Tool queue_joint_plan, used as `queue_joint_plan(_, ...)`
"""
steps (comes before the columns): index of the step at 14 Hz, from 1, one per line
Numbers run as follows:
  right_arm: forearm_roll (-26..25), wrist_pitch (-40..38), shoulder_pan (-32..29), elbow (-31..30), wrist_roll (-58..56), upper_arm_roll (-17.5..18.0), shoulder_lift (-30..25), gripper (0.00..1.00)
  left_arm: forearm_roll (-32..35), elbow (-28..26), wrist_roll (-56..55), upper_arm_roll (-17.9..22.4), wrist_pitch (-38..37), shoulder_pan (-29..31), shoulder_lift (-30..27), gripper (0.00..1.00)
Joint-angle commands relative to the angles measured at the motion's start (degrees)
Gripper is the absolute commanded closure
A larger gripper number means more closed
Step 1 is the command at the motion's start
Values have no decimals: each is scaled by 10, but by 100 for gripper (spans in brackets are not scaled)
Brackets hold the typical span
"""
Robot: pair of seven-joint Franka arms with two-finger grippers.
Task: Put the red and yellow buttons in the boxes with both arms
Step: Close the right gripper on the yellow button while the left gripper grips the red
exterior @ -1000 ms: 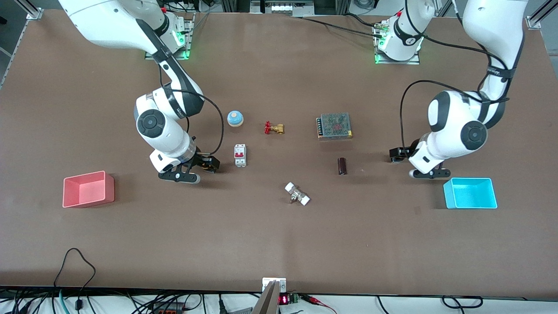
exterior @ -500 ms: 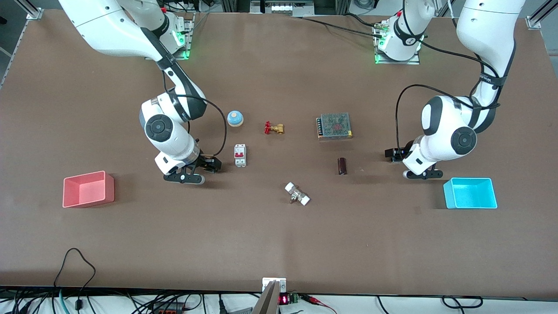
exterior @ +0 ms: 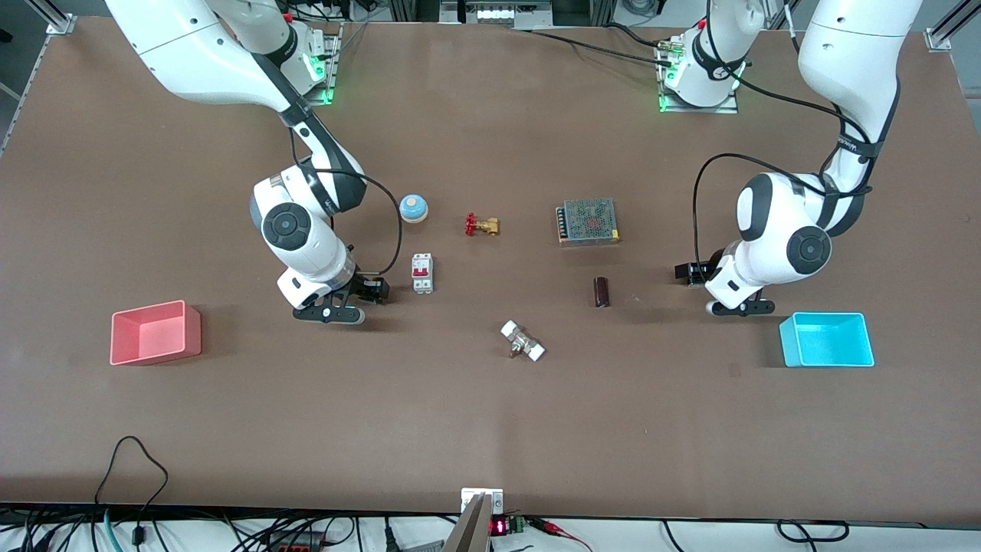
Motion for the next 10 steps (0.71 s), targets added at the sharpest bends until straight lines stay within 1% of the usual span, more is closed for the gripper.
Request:
queue_joint_plan(1, -13, 4, 7, 9, 13, 0, 8, 25, -15, -15, 9, 2, 9, -1, -4, 12)
queue_joint_plan(2, -13, 4, 8, 8, 13, 0, 9, 28, -15, -16, 9, 2, 9, -1, -4, 15)
queue_joint_plan(3, -13, 4, 10, 8, 13, 0, 9, 31, -15, -18, 9, 2, 8, -1, -4, 20)
queue_joint_plan(5, -13, 3, 11, 8, 12, 0, 10, 41, -15, -19, 9, 2, 8, -2, -4, 38)
queue_joint_plan(6, -13, 3, 11, 8, 11, 0, 11, 44, -15, -19, 10, 2, 7, -2, -5, 50)
queue_joint_plan(7, -13, 3, 11, 8, 9, 0, 12, 52, -14, -18, 10, 2, 7, -1, -5, 58)
queue_joint_plan(8, -13, 3, 11, 9, 8, 0, 11, 58, -14, -17, 10, 2, 8, -2, -6, 62)
queue_joint_plan(10, -13, 3, 11, 9, 5, 0, 11, 72, -14, -14, 10, 2, 8, -1, -11, 68)
